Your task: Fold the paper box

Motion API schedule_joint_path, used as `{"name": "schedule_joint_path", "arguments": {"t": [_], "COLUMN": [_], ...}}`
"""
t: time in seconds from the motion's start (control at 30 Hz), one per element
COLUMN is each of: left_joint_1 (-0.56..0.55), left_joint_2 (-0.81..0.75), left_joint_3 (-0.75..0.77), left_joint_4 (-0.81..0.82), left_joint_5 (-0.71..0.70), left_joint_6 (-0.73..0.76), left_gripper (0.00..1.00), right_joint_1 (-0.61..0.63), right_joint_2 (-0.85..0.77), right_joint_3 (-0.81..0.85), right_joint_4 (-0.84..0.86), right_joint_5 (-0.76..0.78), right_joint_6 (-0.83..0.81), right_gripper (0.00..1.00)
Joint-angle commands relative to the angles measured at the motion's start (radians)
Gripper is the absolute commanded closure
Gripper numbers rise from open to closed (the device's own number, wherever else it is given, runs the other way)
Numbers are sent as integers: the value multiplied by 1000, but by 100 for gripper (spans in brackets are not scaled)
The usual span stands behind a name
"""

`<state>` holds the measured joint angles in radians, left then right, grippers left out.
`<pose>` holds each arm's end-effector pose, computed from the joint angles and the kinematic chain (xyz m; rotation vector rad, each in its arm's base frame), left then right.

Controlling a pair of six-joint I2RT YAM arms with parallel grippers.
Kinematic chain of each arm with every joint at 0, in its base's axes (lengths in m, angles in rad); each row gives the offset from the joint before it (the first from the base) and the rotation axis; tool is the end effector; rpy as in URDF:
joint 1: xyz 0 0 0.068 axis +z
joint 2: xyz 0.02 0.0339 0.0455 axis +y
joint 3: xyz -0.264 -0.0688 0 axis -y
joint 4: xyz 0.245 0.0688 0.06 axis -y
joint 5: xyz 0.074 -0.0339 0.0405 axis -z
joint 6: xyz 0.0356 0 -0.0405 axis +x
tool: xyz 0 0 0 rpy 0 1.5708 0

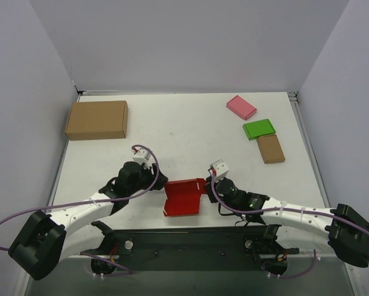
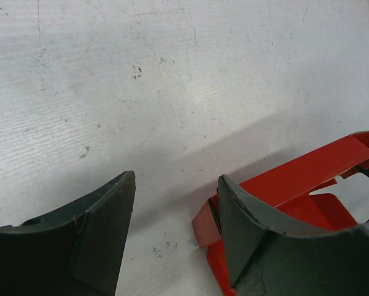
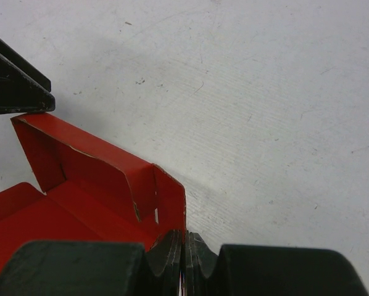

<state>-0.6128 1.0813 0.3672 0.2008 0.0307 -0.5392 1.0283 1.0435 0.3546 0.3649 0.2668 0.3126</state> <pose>0.1759 -0.1250 0.1776 0.0992 2.1660 -0.7179 0.1201 0.1811 0.1977 -0.5013 1.8719 0.6590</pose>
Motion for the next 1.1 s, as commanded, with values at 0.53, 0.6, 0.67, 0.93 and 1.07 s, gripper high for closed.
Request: {"name": "schedule_joint_path", "arguments": {"t": [0.53, 0.6, 0.67, 0.93, 1.07], "left_joint_1": [111, 140, 156, 199, 202], "left_joint_2": [-89, -77, -52, 84, 149], "left_joint_3": [272, 276, 265, 220, 196], "left_joint_4": [-199, -230, -215, 17, 113], "left_joint_5": [-31, 4, 38, 192, 222], "left_joint_6": [30, 30, 19, -22, -42], "left_gripper": [27, 27, 27, 26, 26], "right_joint_1": [108, 108, 108, 142, 162], "right_joint_2": [283, 329, 403, 533, 550], "right_joint_3": [-46, -46, -46, -94, -109], "right_joint_4": [699, 808, 900, 1052, 1065], "right_joint_5": [407, 402, 399, 434, 459], "right_joint_6": [-282, -332, -359, -406, -400], "right_gripper": [100, 100, 100, 100, 100]}}
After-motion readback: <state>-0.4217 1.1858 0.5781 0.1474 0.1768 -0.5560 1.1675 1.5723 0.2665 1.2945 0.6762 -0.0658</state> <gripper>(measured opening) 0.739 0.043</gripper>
